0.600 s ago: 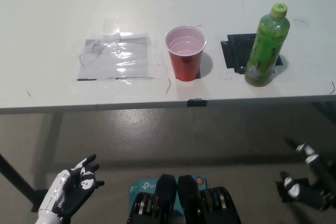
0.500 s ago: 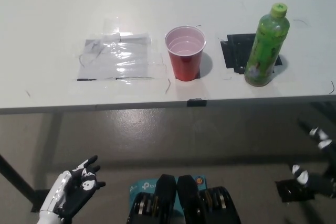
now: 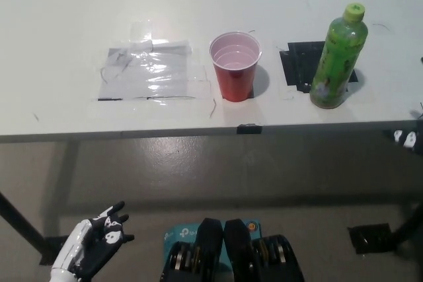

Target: The robot uses its right hand to pick up a bottle kept in the middle of the desk and tilt it into a cup kept next to it to pour water out

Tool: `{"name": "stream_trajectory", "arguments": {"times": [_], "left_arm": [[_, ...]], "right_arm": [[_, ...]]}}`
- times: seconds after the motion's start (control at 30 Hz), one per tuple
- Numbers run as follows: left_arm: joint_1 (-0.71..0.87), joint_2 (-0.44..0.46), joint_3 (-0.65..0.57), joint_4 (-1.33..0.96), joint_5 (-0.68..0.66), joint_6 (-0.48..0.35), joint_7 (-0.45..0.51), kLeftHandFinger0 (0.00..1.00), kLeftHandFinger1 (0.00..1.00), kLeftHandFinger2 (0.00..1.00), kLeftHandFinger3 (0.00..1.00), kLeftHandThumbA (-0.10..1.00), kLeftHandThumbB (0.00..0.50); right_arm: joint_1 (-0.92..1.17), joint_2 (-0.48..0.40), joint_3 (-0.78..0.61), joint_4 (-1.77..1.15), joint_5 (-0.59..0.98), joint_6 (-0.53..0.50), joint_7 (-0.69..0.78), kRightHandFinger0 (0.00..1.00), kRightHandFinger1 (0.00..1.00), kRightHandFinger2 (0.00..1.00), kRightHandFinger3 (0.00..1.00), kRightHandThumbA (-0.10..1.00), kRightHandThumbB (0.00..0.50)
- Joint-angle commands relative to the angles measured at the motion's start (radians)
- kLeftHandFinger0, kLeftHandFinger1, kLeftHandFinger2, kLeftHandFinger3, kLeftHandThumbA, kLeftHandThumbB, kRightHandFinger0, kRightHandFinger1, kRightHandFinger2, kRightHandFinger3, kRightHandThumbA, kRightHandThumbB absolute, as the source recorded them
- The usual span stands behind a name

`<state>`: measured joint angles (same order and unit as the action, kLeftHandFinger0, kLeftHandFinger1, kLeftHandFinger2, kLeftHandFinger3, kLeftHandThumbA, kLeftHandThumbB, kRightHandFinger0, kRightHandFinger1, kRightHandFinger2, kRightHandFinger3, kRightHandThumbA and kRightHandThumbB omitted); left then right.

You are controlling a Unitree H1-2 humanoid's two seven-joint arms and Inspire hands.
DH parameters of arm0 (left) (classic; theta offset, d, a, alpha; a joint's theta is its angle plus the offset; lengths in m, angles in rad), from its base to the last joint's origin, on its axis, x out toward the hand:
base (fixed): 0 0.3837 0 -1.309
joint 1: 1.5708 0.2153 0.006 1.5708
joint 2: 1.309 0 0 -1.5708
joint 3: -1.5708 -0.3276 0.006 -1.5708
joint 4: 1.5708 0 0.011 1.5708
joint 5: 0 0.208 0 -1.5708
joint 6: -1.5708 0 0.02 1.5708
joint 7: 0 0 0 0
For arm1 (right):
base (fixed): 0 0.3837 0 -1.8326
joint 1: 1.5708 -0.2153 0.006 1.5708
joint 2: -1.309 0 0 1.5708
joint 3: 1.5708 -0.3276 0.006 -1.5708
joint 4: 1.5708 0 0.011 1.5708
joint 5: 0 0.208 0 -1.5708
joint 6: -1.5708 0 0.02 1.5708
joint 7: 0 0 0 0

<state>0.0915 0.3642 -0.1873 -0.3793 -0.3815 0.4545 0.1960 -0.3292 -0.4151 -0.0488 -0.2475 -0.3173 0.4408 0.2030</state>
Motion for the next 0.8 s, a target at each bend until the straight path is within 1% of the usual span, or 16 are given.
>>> {"name": "stream_trajectory", "arguments": {"times": [0.0,0.07,0.13,0.2,0.23,0.27,0.33,0.37,0.4,0.43,0.47,0.5,0.63,0.67,0.7,0.77], "left_arm": [[-0.012,0.026,-0.009,-0.019,-0.024,0.016,0.031,0.75,0.93,1.0,1.0,0.54,0.0],[-0.01,0.021,-0.01,-0.017,-0.025,0.016,0.032,0.74,0.92,1.0,1.0,0.53,0.0],[-0.012,0.029,-0.017,-0.017,-0.026,0.016,0.031,0.75,0.92,1.0,1.0,0.55,0.0],[-0.013,0.031,-0.021,-0.017,-0.03,0.016,0.036,0.74,0.92,1.0,1.0,0.55,0.003],[-0.014,0.033,-0.022,-0.015,-0.04,0.016,0.038,0.75,0.92,1.0,1.0,0.55,0.011],[-0.014,0.033,-0.023,-0.016,-0.044,0.016,0.044,0.74,0.91,1.0,1.0,0.55,0.019],[-0.015,0.038,-0.028,-0.017,-0.044,0.016,0.046,0.74,0.91,1.0,1.0,0.55,0.012],[-0.015,0.044,-0.033,-0.021,-0.055,0.016,0.046,0.75,0.93,1.0,1.0,0.57,0.004],[-0.016,0.047,-0.035,-0.022,-0.061,0.016,0.043,0.76,0.93,1.0,1.0,0.57,0.008],[-0.017,0.048,-0.035,-0.022,-0.063,0.016,0.041,0.76,0.93,1.0,1.0,0.58,0.007],[-0.019,0.05,-0.037,-0.019,-0.064,0.016,0.037,0.76,0.92,1.0,1.0,0.58,0.018],[-0.021,0.052,-0.039,-0.016,-0.054,0.015,0.028,0.76,0.91,1.0,1.0,0.61,0.011],[-0.026,0.054,-0.039,-0.013,-0.06,0.015,0.007,0.75,0.91,1.0,1.0,0.63,0.014],[-0.025,0.052,-0.036,-0.012,-0.049,0.015,-0.004,0.74,0.9,1.0,1.0,0.64,0.016],[-0.026,0.06,-0.043,-0.013,-0.051,0.015,-0.002,0.74,0.9,1.0,1.0,0.65,0.025],[-0.027,0.06,-0.043,-0.013,-0.055,0.015,-0.004,0.73,0.89,1.0,1.0,0.66,0.021]], "right_arm": [[-0.11,0.003,-0.023,0.085,-0.056,0.029,-0.043,1.0,1.0,1.0,1.0,1.0,0.5],[-0.132,0.012,-0.027,0.112,-0.074,0.029,-0.037,1.0,1.0,1.0,1.0,1.0,0.5],[-0.187,0.034,-0.031,0.183,-0.076,0.029,-0.05,1.0,1.0,1.0,1.0,1.0,0.5],[-0.223,0.062,-0.057,0.238,-0.071,0.029,-0.038,1.0,1.0,1.0,1.0,0.94,0.5],[-0.241,0.068,-0.055,0.271,-0.079,0.029,-0.044,1.0,1.0,1.0,1.0,0.94,0.5],[-0.254,0.075,-0.048,0.292,-0.099,0.029,-0.05,1.0,1.0,1.0,1.0,0.94,0.5],[-0.268,0.078,-0.035,0.323,-0.109,0.029,-0.062,1.0,1.0,1.0,1.0,0.94,0.5],[-0.283,0.085,-0.021,0.356,-0.107,0.029,-0.076,1.0,1.0,1.0,1.0,0.93,0.5],[-0.299,0.092,-0.01,0.385,-0.106,0.029,-0.083,1.0,1.0,1.0,1.0,0.93,0.5],[-0.308,0.096,-0.003,0.401,-0.106,0.029,-0.086,1.0,1.0,1.0,1.0,0.92,0.5],[-0.321,0.101,0.008,0.422,-0.105,0.029,-0.091,1.0,1.0,1.0,1.0,0.91,0.5],[-0.335,0.108,0.029,0.441,-0.118,0.029,-0.098,1.0,1.0,1.0,1.0,0.91,0.5],[-0.371,0.133,0.077,0.457,-0.15,0.029,-0.089,1.0,1.0,1.0,1.0,0.93,0.5],[-0.374,0.138,0.083,0.453,-0.152,0.029,-0.085,1.0,1.0,1.0,1.0,0.93,0.5],[-0.375,0.147,0.081,0.446,-0.147,0.029,-0.077,1.0,1.0,1.0,1.0,0.91,0.5],[-0.376,0.152,0.086,0.436,-0.156,0.029,-0.066,1.0,1.0,1.0,1.0,0.91,0.5]]}}
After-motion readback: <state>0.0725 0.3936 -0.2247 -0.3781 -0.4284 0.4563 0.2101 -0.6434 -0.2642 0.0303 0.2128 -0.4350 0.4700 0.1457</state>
